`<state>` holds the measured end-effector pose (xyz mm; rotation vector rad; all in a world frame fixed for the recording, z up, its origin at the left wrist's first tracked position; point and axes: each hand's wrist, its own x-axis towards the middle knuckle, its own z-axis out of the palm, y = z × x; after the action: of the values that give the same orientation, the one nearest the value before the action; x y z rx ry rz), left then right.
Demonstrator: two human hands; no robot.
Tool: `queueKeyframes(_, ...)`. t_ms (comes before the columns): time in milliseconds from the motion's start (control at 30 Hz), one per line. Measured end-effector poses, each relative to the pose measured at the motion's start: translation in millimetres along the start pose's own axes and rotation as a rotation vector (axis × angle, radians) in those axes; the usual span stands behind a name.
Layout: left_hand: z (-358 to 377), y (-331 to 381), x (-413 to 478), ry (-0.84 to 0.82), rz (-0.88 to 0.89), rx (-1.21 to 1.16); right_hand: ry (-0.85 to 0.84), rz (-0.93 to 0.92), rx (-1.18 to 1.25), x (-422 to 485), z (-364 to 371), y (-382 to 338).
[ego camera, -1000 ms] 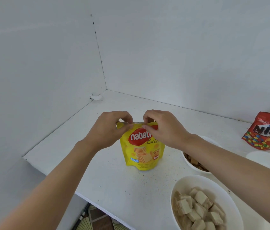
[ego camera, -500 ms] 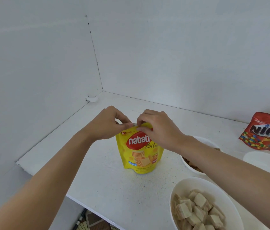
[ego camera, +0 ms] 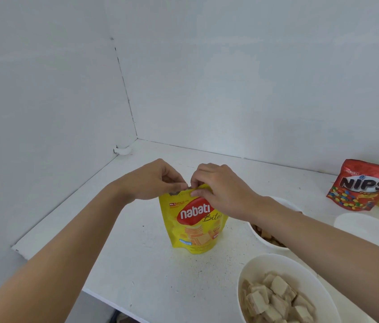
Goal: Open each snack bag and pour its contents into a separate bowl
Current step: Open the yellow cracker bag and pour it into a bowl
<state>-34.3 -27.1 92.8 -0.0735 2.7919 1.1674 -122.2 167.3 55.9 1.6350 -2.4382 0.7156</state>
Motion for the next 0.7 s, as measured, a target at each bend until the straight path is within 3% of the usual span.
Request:
queueKeyframes(100,-1.9,7.9,-3.3,-0.076,0.014,0.075,-0.003,-0.016,-0.026,-2.9,-0.8,-2.1)
queueKeyframes(233,0.4,14.5,-0.4,-0.054,-0.012,0.151,-0.004,0.015,0.048,-3.8,-3.8,-5.2)
queueKeyframes(467,16.0,10.6,3.2,0.11,-0.051,0.078,-0.019,0.088,0.061,-2.7,-5.7,0.2)
queueKeyframes(700,17.6,10.1,11.4,0.347,-0.205,0.097,0.001,0.078,0.052,-4.0,-15.2,0.1)
